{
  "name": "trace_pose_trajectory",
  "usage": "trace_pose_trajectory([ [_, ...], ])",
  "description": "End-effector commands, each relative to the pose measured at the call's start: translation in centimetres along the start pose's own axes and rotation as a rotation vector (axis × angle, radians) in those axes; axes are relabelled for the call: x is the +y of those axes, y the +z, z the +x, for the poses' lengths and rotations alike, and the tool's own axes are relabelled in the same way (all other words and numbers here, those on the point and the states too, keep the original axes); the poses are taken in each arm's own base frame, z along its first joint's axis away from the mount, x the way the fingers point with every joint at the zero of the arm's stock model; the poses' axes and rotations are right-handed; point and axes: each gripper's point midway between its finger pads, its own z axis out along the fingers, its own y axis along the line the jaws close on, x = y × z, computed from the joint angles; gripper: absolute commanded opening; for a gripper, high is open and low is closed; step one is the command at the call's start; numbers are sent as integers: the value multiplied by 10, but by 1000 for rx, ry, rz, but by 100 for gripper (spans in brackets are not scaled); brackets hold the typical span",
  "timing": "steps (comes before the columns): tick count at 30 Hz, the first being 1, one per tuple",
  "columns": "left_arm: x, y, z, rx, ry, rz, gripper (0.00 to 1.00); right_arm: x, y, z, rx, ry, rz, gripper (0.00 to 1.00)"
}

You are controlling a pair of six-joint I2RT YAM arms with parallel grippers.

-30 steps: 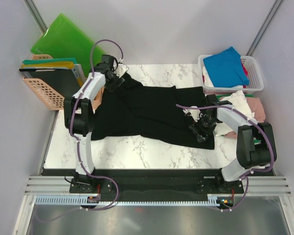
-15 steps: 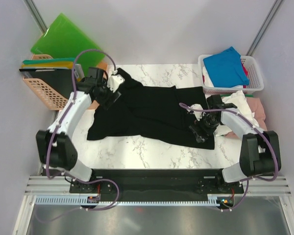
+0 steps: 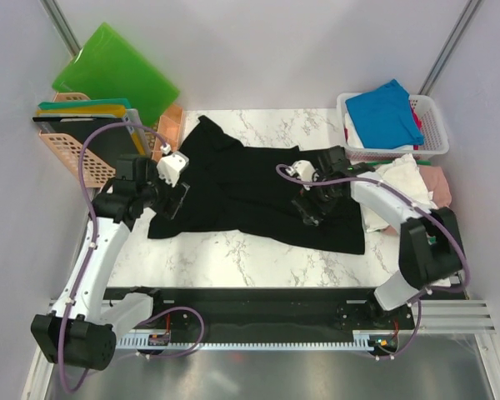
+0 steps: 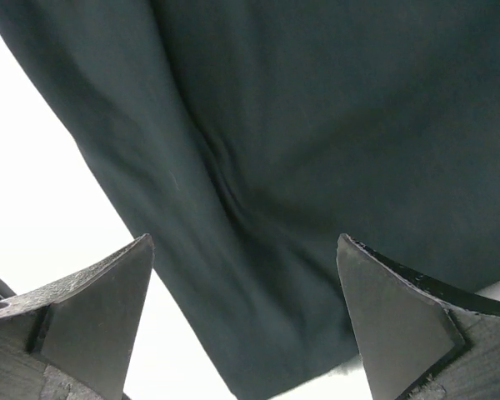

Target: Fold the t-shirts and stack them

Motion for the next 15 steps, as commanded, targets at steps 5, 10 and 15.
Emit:
trace_pose_trajectory([
  [5,5,7,16,19,-31,-47,81,4,52,-41,-10,58,-111,98],
  [10,6,10,10,16,-51,-34,82,21,68,-88,-38,-30,-100,98],
  [15,5,20,17,49,-57,-19,82,38,80,-134,-79,-88,-97,98],
])
